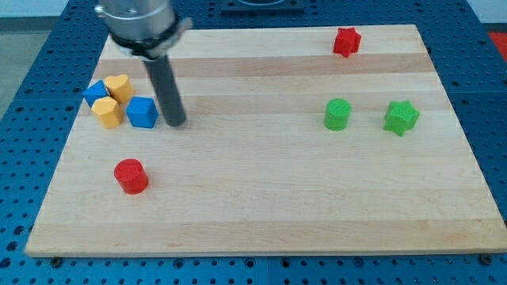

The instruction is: Push red circle diagonally towards yellow hexagon

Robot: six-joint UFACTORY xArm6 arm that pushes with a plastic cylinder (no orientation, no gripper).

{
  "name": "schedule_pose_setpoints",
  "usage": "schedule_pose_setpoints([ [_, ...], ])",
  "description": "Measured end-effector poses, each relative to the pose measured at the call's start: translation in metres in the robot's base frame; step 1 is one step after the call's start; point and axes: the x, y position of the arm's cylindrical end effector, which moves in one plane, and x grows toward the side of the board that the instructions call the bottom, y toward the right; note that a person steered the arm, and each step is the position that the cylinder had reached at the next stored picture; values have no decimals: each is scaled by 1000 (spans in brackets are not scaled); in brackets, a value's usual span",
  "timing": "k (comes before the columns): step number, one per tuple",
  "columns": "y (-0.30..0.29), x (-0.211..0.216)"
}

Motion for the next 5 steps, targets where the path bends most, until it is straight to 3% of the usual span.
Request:
schedule_pose_setpoints([
  [2,45,79],
  [4,-46,91],
  [5,-32,99],
])
